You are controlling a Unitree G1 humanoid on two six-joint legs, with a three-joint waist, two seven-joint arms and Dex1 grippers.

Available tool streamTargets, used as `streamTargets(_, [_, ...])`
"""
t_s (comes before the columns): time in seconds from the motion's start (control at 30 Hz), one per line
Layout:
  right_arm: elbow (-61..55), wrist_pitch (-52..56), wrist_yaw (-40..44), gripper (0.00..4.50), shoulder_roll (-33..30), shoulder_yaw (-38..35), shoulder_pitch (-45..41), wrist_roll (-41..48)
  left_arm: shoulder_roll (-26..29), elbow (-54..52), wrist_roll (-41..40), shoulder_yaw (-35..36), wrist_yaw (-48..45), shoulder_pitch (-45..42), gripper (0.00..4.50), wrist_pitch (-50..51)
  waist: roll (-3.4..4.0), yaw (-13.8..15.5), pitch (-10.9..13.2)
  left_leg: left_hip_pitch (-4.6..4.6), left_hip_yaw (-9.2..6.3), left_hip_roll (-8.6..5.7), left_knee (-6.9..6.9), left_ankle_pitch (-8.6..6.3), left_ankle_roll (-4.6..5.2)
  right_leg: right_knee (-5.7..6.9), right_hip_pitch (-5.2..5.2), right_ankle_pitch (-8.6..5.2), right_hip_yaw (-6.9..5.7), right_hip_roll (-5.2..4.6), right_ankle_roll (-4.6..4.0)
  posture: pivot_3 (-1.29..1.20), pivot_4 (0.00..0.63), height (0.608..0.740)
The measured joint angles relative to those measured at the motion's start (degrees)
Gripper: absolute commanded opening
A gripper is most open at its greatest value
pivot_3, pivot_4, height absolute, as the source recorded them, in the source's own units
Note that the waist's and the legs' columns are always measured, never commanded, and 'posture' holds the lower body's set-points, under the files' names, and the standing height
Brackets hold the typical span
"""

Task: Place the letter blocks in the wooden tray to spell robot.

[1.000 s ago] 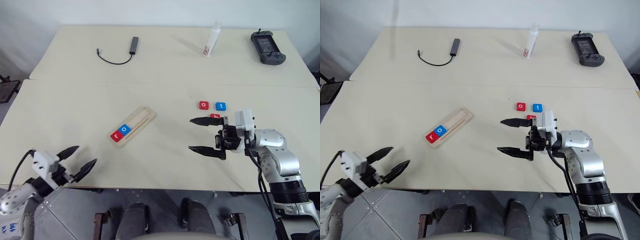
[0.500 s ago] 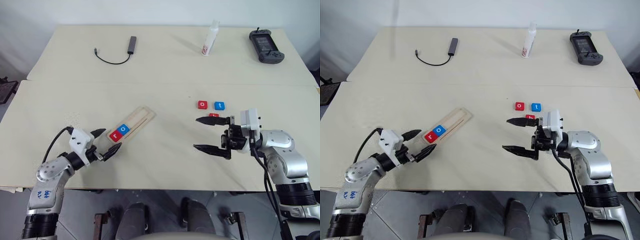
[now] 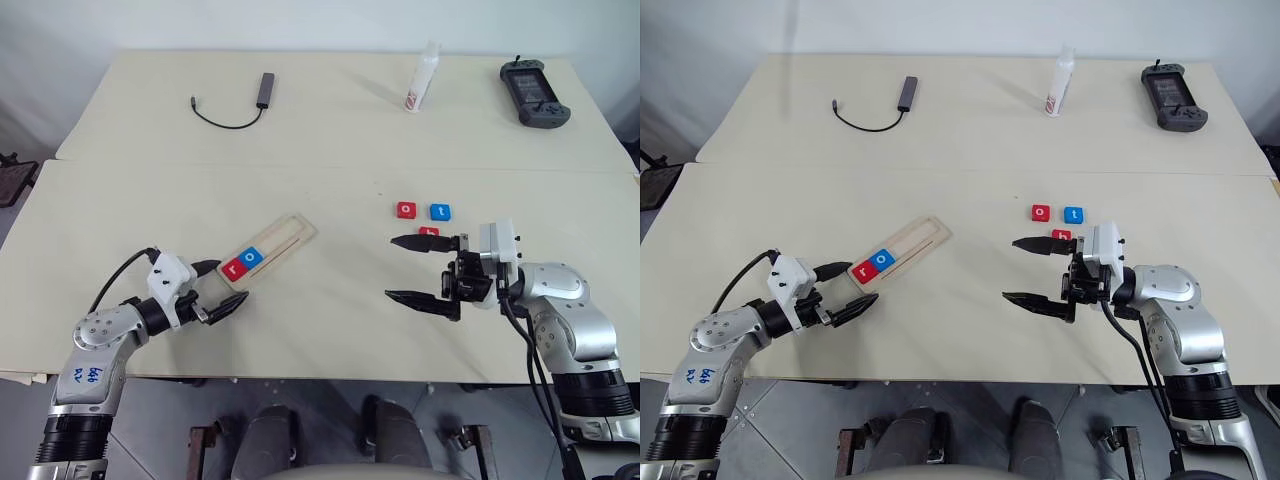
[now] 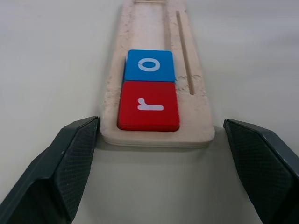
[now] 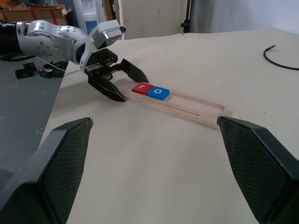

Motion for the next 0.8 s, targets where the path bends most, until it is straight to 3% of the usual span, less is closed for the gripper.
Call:
streamTargets(0.43, [-1.5, 0.1, -0.9, 4.48, 0.0, -0.2, 1.9, 0.0, -0.6, 3.9, 0.8, -2.1, -0.3, -4.7, 4.50, 0.6, 0.08, 0.3, -0.1, 0.04, -0.01, -0.03, 0.02, 0.00, 0.00, 0.05, 0.05, 0.00, 0.00, -0.01, 0.00, 0.00, 0.150, 0.740])
streamTargets(0.6, [-1.5, 0.1, -1.3, 4.50, 0.0, -0.3, 2.3, 0.0, -0.6, 4.7, 1.7, -2.6, 0.2, -5.0, 3.39, 0.2, 0.12, 0.2, -0.1, 0.11, 0.03, -0.01, 0.02, 0.00, 0.00, 0.08, 0.07, 0.00, 0.04, -0.01, 0.00, 0.00, 0.150, 0.740])
streamTargets(0.8, [-1.7, 0.1, -1.6, 4.50, -0.1, -0.5, 3.3, 0.0, -1.0, 4.9, 1.0, -2.1, -1.1, -4.6, 3.38, -2.1, 0.12, 0.2, -0.1, 0.10, 0.05, -0.02, 0.01, 0.00, 0.00, 0.06, 0.06, 0.00, 0.05, -0.01, 0.00, 0.00, 0.150, 0.740])
